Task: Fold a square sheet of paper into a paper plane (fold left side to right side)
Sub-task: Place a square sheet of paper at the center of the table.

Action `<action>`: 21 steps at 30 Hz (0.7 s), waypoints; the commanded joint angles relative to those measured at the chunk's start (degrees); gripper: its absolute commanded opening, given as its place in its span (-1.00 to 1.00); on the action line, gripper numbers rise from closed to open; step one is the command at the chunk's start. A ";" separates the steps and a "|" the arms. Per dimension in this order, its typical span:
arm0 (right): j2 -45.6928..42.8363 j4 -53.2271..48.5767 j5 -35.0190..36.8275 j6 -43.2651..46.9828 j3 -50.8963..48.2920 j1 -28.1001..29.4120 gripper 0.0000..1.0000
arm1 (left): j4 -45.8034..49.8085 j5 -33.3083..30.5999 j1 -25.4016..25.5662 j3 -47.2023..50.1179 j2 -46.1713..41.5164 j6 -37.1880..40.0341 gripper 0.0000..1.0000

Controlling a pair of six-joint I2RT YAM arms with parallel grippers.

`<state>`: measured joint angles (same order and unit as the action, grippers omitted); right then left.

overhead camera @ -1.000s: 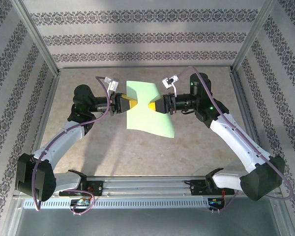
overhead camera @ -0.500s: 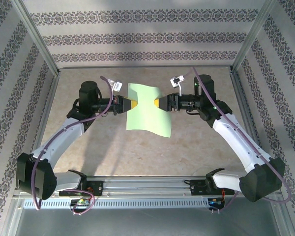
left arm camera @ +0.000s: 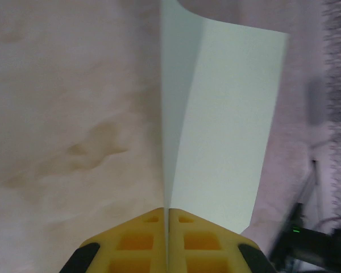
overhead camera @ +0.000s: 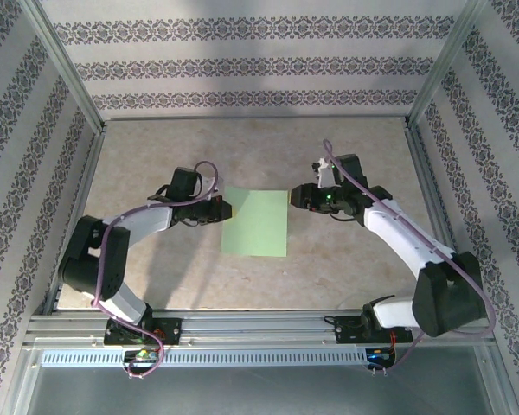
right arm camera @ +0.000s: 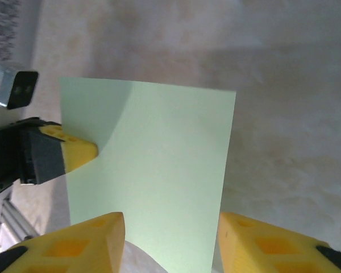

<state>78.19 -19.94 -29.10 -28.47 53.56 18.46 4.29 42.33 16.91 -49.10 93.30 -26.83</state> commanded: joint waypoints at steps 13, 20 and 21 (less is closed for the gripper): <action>18.57 10.42 2.08 -8.28 -1.61 8.21 -1.00 | 7.40 -8.32 0.49 -2.59 4.35 3.70 -1.00; 24.21 10.54 2.46 -8.01 -0.79 9.20 -1.00 | 8.17 -7.46 0.41 -3.46 4.26 3.78 -0.90; 24.65 10.52 2.55 -7.85 -0.83 9.31 -1.00 | 8.19 -7.26 0.44 -3.61 4.26 3.60 -0.85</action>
<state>101.82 -10.33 -26.96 -36.12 51.90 27.18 10.11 34.68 16.91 -51.16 97.91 -24.38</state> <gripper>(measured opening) 0.055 0.071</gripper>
